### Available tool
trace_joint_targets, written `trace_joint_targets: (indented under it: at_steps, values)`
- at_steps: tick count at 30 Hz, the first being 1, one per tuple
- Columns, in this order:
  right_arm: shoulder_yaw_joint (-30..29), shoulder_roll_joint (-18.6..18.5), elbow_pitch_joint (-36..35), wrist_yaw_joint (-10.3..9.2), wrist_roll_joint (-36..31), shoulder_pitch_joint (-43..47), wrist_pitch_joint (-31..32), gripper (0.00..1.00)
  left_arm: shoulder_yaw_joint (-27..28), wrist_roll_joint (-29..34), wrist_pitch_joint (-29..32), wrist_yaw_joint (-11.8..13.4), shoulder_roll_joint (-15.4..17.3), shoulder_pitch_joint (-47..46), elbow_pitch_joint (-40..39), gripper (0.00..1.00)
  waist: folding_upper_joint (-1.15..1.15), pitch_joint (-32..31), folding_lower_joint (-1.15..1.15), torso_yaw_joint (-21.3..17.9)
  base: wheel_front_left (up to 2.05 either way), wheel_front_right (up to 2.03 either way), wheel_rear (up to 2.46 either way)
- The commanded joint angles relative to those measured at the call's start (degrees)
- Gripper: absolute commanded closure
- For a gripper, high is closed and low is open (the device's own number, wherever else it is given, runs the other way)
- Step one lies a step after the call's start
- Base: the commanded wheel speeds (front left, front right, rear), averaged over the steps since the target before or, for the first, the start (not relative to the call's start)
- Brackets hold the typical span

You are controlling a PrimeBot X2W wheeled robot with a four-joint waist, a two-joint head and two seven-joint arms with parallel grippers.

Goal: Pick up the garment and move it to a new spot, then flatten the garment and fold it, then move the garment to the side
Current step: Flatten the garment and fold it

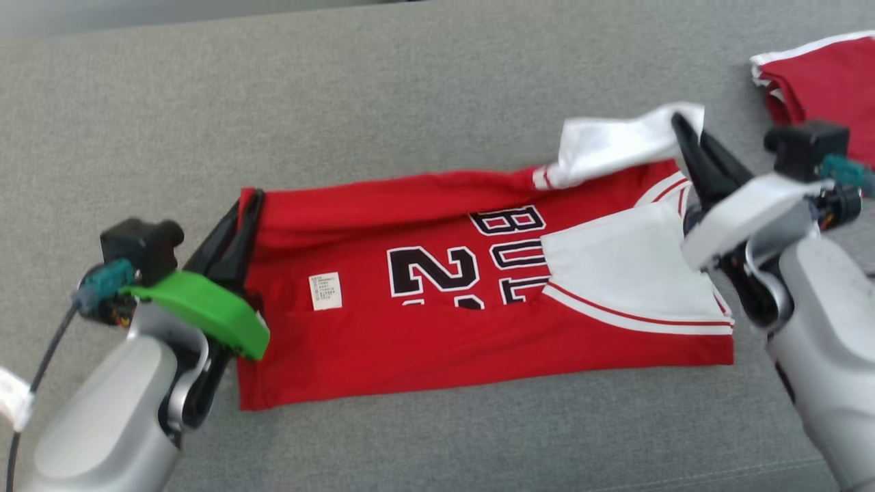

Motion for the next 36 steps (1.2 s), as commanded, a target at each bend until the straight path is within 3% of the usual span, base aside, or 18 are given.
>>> trace_joint_targets:
  at_steps: [1, 5, 6, 8, 9, 10, 11, 12, 27, 36]
  values:
    - [-0.6, 0.0, -1.6, -0.1, 0.0, 2.9, 0.1, 1.0, 0.3, -0.4, -0.8, 0.7, 0.5, 2.2, -0.6, 1.0, 0.0, -2.2, 0.0, -1.7, 0.0, 0.0, 0.0]
    - [-3.2, 1.6, -6.3, -0.09, -1.1, 10.7, 0.5, 1.0, 1.0, -1.4, -3.0, 2.0, 0.6, 7.5, -2.0, 1.0, 0.0, -3.4, 0.0, -2.3, 0.0, 0.0, 0.0]
    - [-3.9, 2.3, -7.2, -0.09, -1.3, 12.5, 0.8, 1.0, 1.2, -1.6, -3.6, 2.4, 0.4, 8.9, -2.1, 0.75, 0.0, -3.7, 0.0, -2.5, 0.0, 0.0, 0.0]
    - [-5.3, 3.4, -8.6, -0.09, -2.0, 15.3, 0.9, 1.0, 1.5, -1.8, -4.4, 2.9, -0.1, 11.2, -1.8, 0.62, 0.0, -4.1, 0.0, -2.7, 0.0, 0.0, 0.0]
    - [-5.6, 3.7, -9.1, -0.09, -3.0, 16.6, 0.9, 0.91, 1.8, -1.9, -4.8, 3.1, -0.6, 12.3, -1.8, 0.55, 0.0, -4.3, 0.0, -2.8, 0.0, 0.0, 0.0]
    - [-6.1, 4.1, -9.5, -0.1, -3.9, 17.7, 0.7, 0.73, 2.1, -1.9, -5.1, 3.3, -1.0, 13.2, -1.7, 0.34, 0.0, -4.5, 0.0, -2.9, 0.0, 0.0, 0.0]
    - [-7.0, 4.9, -9.8, -0.09, -4.6, 18.9, 0.2, 0.35, 2.6, -1.9, -5.4, 3.5, -1.3, 14.2, -1.6, 0.0, 0.0, -4.8, 0.0, -2.9, 0.0, 0.0, 0.0]
    - [-7.5, 5.5, -9.9, -0.09, -5.2, 19.8, 0.0, 0.0, 3.0, -1.9, -5.6, 3.8, -1.7, 15.0, -1.4, 0.0, 0.0, -5.0, 0.0, -2.9, 0.0, 0.0, 0.0]
    - [-18.0, 10.6, -14.6, -0.09, -12.8, 29.3, 2.7, 0.0, 17.2, 6.5, -6.0, 4.1, -10.3, 27.5, -5.1, 0.0, 0.0, -9.6, 0.0, -1.2, 0.0, 0.0, 0.0]
    - [-19.4, 8.6, -8.8, -0.09, -19.4, 26.0, 7.5, 0.0, 21.1, 10.2, -6.0, 1.5, -14.7, 29.7, -5.4, 0.0, 0.0, -9.9, 0.0, 1.6, 0.0, 0.0, 0.0]
